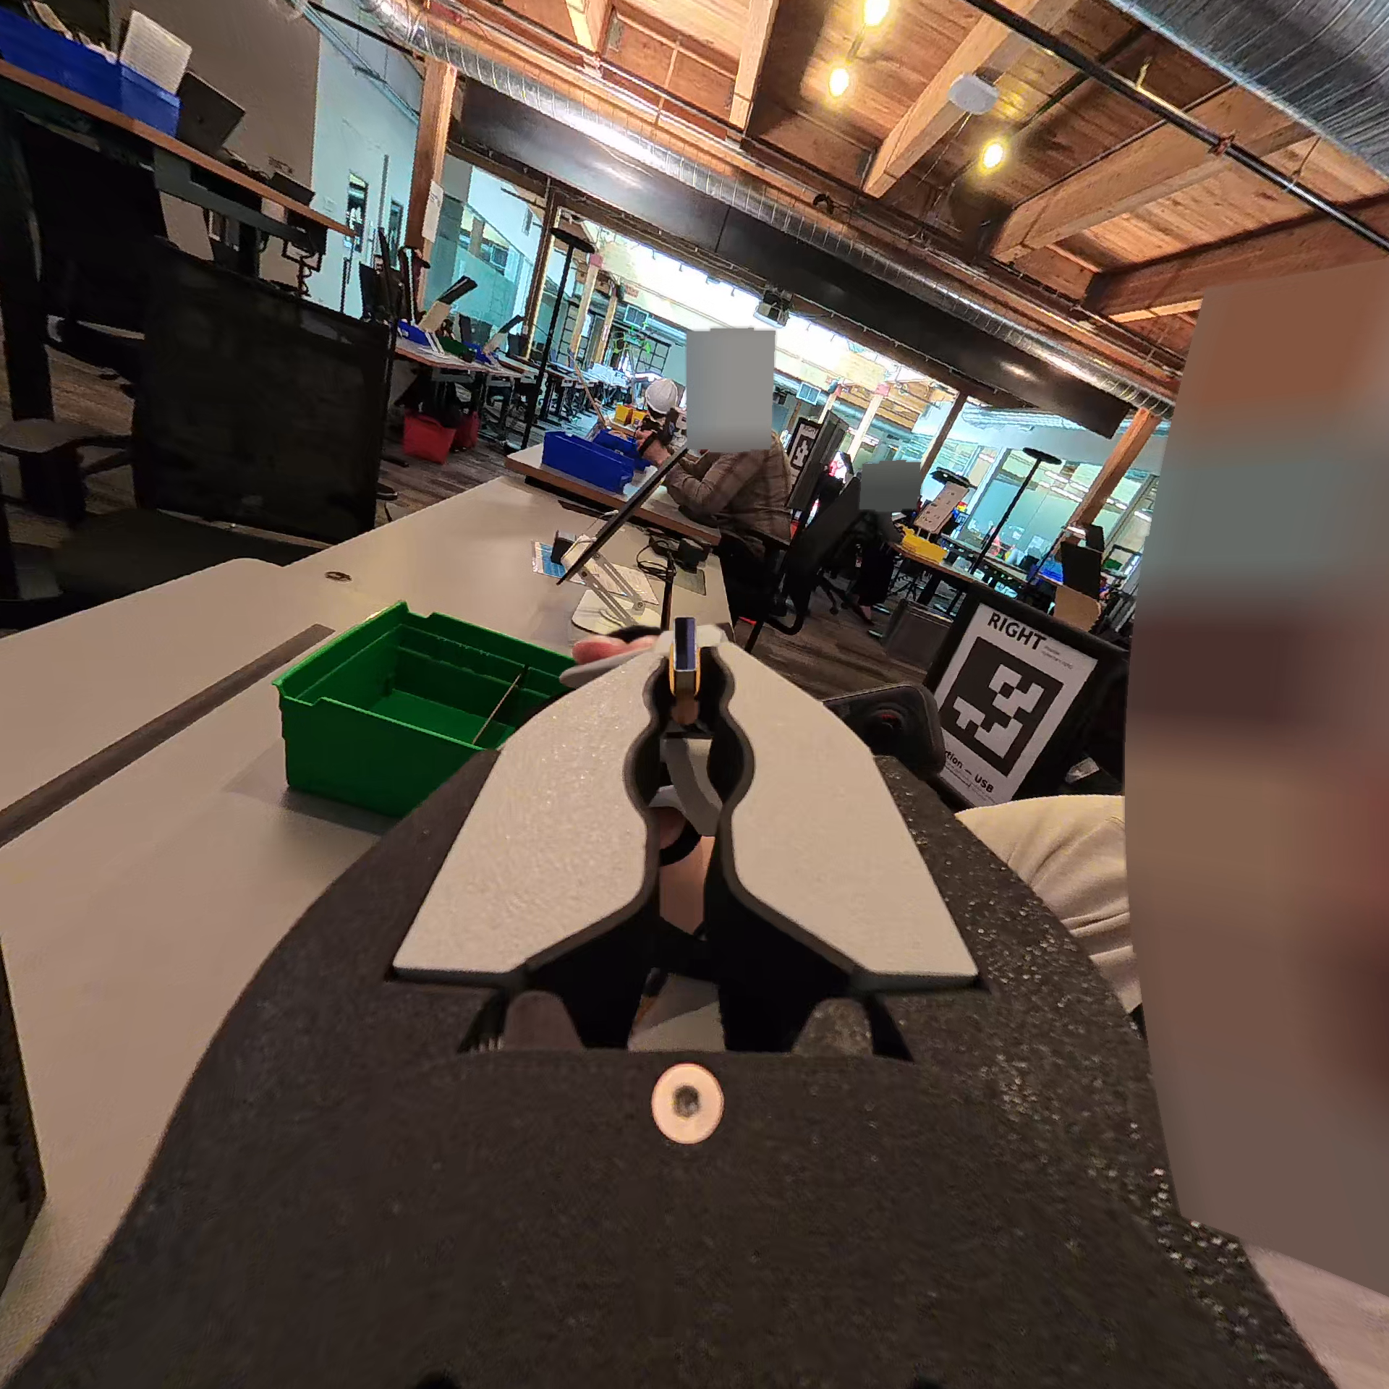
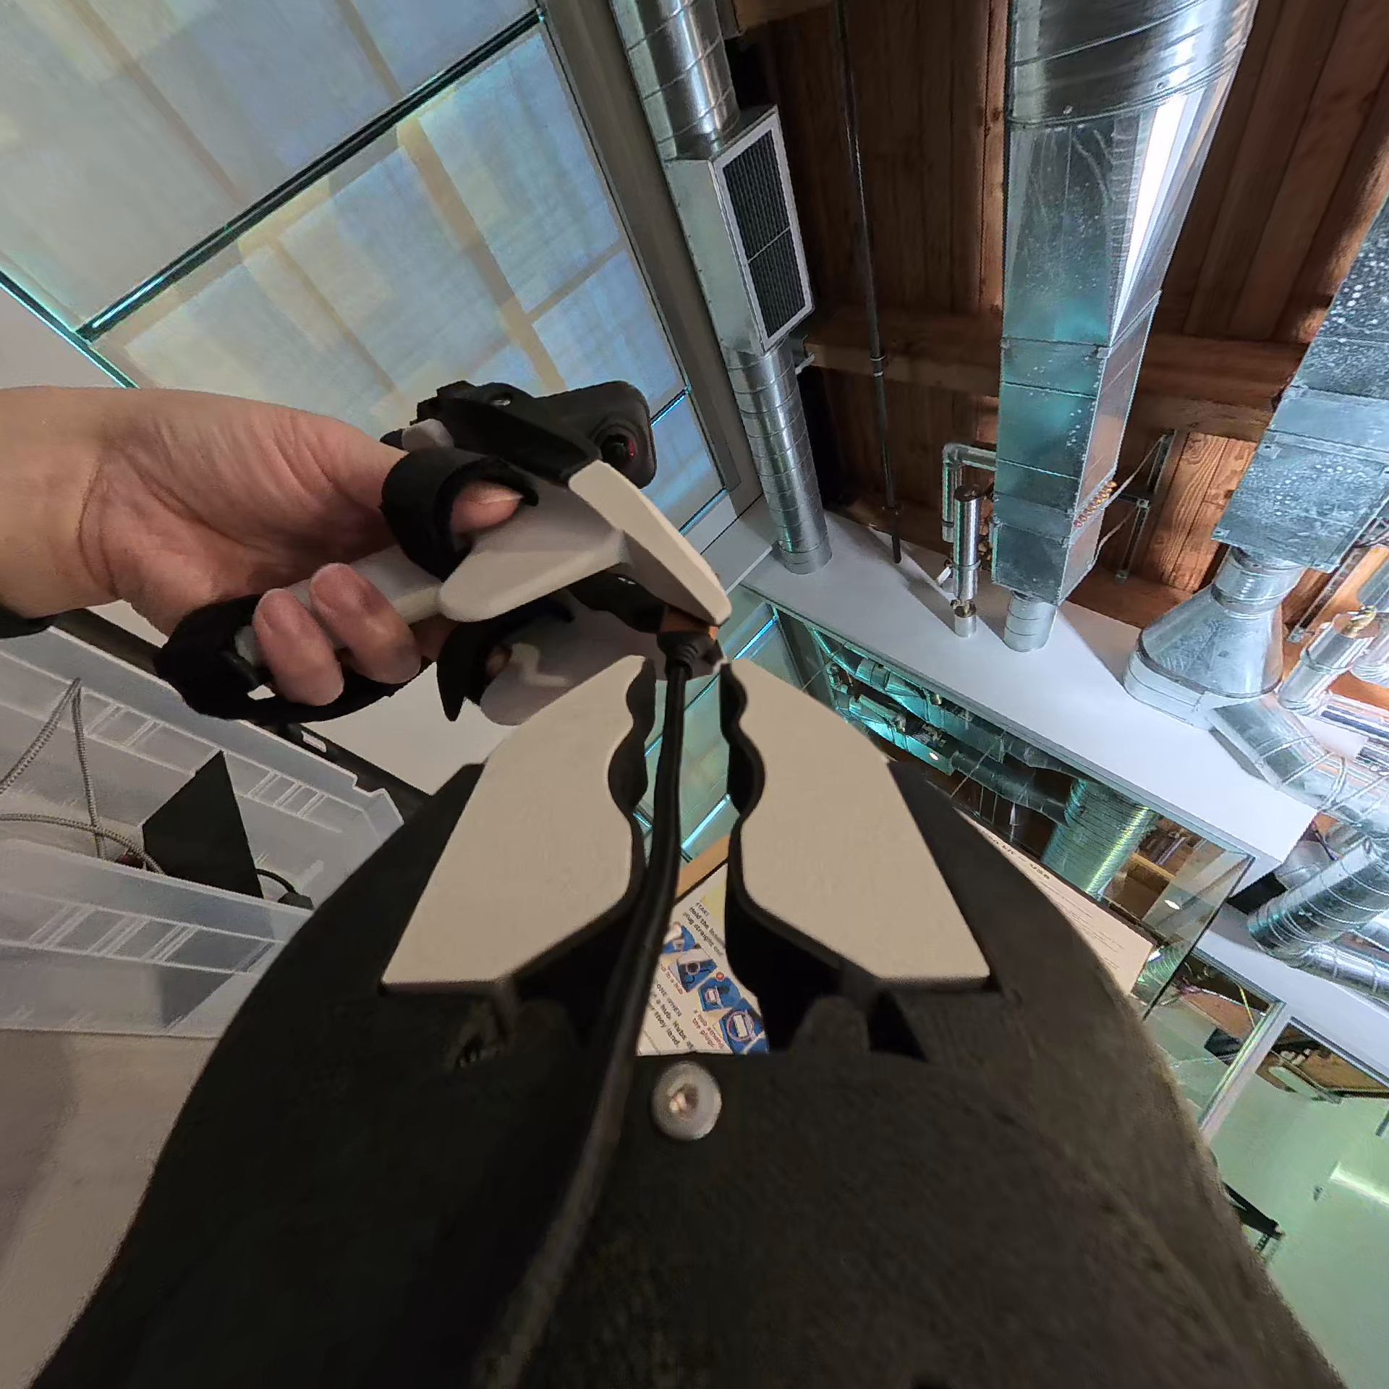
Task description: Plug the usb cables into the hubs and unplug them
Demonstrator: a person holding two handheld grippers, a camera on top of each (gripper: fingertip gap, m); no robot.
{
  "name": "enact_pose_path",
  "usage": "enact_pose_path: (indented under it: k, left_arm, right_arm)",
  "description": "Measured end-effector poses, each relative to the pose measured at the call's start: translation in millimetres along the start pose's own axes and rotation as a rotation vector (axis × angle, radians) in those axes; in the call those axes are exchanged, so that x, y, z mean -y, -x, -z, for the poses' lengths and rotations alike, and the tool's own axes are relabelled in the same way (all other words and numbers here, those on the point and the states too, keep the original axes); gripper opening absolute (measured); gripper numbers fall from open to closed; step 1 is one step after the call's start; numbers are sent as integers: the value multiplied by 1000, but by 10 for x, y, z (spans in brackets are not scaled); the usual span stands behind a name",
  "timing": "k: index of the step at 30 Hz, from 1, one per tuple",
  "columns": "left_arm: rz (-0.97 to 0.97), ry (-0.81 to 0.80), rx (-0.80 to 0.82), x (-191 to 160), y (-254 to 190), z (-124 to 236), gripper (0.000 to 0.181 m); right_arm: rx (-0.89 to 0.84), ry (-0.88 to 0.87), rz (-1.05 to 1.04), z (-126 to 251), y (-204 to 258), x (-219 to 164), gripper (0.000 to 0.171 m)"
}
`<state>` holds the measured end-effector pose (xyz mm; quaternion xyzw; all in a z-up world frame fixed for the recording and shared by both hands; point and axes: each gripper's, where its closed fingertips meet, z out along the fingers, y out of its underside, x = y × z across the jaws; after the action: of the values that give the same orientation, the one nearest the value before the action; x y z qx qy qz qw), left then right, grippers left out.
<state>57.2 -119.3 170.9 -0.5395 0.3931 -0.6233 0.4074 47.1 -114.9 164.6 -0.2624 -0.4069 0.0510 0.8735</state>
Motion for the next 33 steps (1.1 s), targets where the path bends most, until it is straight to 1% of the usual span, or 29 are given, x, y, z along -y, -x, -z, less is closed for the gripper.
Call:
enact_pose_path:
  k: [1, 8, 20, 33]
  left_arm:
    - [1, 0, 2, -1, 6, 0, 7]
    - [12, 8, -2, -16, 20, -5, 7]
    - [19, -1, 16, -5, 75, 0, 7]
    - [28, -1, 23, -2, 97, -3, 7]
  right_arm:
    - [4, 4, 8, -2, 7, -6, 15]
    - [1, 19, 53, -5, 17, -13, 9]
    - [-33, 39, 59, -17, -4, -52, 9]
    - [-64, 42, 117, -13, -7, -50, 9]
